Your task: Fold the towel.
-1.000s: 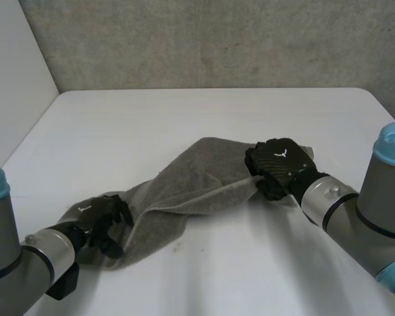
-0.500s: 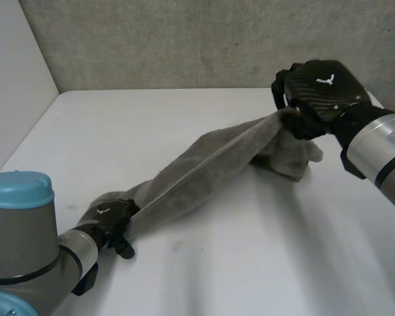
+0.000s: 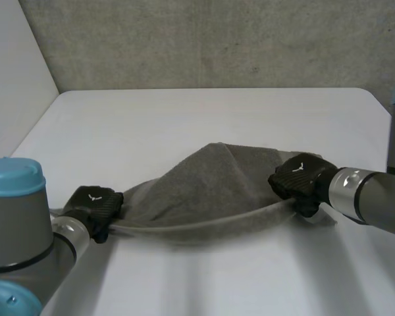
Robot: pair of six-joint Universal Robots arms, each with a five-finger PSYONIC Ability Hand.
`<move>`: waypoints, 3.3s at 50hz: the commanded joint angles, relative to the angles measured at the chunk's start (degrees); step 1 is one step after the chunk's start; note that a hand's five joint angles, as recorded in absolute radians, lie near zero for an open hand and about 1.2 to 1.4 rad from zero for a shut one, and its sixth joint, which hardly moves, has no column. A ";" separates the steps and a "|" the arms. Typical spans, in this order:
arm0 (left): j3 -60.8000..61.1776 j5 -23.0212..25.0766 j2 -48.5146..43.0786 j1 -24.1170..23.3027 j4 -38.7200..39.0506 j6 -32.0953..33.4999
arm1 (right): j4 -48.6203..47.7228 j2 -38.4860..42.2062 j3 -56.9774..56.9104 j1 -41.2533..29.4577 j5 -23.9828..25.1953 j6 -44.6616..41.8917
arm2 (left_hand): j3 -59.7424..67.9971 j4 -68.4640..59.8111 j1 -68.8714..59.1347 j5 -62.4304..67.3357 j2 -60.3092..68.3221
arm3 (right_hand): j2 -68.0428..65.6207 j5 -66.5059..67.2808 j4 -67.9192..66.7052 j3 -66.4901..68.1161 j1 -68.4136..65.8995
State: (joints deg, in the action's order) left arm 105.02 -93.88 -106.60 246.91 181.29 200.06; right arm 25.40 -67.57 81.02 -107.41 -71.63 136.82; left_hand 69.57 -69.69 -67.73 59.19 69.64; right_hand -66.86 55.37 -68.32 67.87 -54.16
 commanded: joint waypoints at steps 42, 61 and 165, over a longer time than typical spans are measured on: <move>-20.11 0.54 -18.30 1.65 17.52 6.49 | -32.16 10.78 -1.85 -2.28 -1.33 0.02 | 10.43 -10.31 -12.27 10.81 10.36 | -13.14 14.63 -11.68 12.13 -25.84; -9.48 0.01 -14.25 2.88 18.93 6.75 | -28.91 10.62 3.18 4.31 0.52 22.70 | -32.61 32.73 30.77 -32.23 -32.68 | -13.14 14.63 -11.68 12.13 -25.84; -15.74 -2.54 -18.38 4.37 22.26 12.81 | -32.43 15.10 -2.80 -0.70 -0.44 -2.97 | 10.43 -10.31 -12.27 10.81 10.36 | -13.14 14.63 -11.68 12.13 -25.84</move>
State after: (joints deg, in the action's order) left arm 80.37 -96.33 -123.26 250.83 202.66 212.79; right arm -7.03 -57.39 74.83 -108.34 -73.10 134.10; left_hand 69.70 -69.76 -68.81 59.58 69.77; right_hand -67.71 57.07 -68.54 68.14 -54.13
